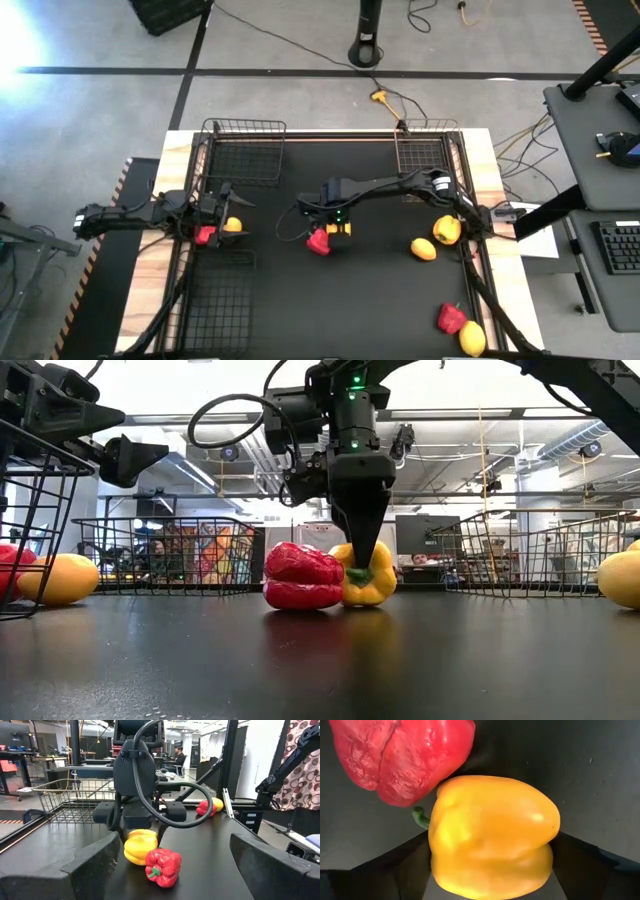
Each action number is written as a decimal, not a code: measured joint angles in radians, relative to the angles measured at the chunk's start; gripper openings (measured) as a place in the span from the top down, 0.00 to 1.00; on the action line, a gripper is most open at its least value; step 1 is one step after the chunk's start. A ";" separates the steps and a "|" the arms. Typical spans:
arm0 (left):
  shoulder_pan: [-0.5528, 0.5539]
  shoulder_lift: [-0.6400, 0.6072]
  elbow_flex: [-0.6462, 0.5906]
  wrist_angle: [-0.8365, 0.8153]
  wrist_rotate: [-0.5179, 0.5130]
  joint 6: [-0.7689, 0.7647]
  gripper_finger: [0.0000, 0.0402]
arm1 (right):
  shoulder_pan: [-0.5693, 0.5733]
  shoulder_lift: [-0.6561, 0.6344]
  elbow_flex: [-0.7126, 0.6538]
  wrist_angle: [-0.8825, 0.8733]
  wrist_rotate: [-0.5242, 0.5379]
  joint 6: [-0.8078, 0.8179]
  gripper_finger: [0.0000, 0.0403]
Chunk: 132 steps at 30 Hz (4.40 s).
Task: Sort produce into baskets
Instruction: Put the left yellow bell pepper into the gold wire basket, then put the yellow bell pepper into the gold wire basket
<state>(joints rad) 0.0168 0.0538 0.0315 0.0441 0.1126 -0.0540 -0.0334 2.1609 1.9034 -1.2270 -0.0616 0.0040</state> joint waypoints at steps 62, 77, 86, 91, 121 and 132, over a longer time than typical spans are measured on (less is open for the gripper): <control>0.000 0.000 0.000 0.000 0.000 0.000 0.10 | -0.802 -0.893 -0.947 0.093 0.189 1.071 0.19; 0.000 0.000 0.000 0.000 0.000 0.000 0.10 | -0.829 -0.740 -0.963 0.107 0.166 1.015 0.17; 0.000 0.000 0.000 0.000 0.000 0.000 0.10 | -0.829 -0.707 -0.962 0.108 0.177 0.948 0.06; 0.000 0.000 0.000 0.000 0.000 0.000 0.10 | -0.829 -0.735 -0.944 0.089 0.191 0.922 0.05; 0.000 0.000 0.000 0.000 0.000 0.000 0.10 | -0.054 -1.177 -0.708 -0.190 0.022 1.309 0.05; 0.000 0.000 0.000 0.000 0.000 0.000 0.10 | 0.269 -1.042 -0.821 -0.176 0.043 1.311 0.05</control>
<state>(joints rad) 0.0168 0.0540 0.0319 0.0441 0.1125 -0.0540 0.2360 1.1184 1.0828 -1.4033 -0.0183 1.3152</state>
